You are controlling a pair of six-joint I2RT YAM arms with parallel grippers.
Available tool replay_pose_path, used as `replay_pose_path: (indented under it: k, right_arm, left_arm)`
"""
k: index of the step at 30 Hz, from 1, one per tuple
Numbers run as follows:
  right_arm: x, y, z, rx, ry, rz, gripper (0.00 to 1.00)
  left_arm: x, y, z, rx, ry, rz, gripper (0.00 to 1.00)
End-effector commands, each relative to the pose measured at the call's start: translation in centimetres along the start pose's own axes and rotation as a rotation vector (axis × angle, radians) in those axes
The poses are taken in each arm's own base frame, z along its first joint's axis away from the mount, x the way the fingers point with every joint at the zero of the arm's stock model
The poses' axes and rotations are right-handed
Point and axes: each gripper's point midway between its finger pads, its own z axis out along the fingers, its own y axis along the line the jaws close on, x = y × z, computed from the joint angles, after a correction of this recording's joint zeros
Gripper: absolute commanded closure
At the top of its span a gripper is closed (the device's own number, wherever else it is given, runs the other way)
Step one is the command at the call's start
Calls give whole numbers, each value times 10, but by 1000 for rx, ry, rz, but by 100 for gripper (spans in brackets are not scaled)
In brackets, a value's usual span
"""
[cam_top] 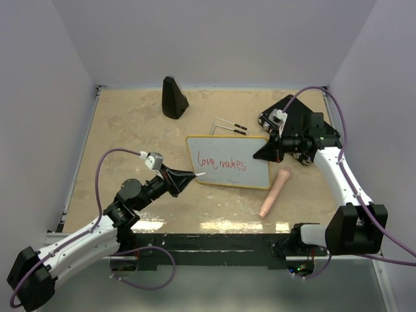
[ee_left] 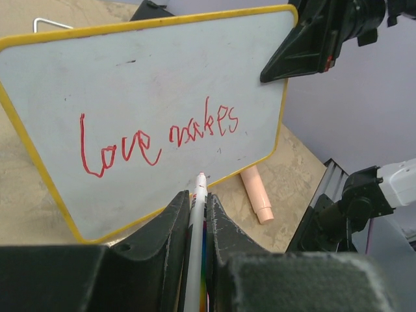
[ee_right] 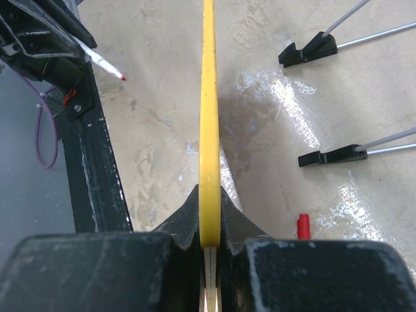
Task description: Write a sentence on the whiteboard
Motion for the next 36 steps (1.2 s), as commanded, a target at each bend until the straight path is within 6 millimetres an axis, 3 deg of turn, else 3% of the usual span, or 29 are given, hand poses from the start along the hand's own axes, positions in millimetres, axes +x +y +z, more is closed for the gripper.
replay_pose_path:
  k: [1, 16, 36]
  right_arm:
    - [-15, 11, 0, -67, -55, -61, 100]
    - [-15, 4, 7, -108, -60, -44, 100]
    - [-16, 7, 8, -144, -69, -41, 100]
  left_arm:
    - [-22, -7, 12, 36, -81, 35, 100]
    - [-6, 13, 49, -9, -29, 87, 100]
    - [-11, 18, 68, -26, -46, 118, 100]
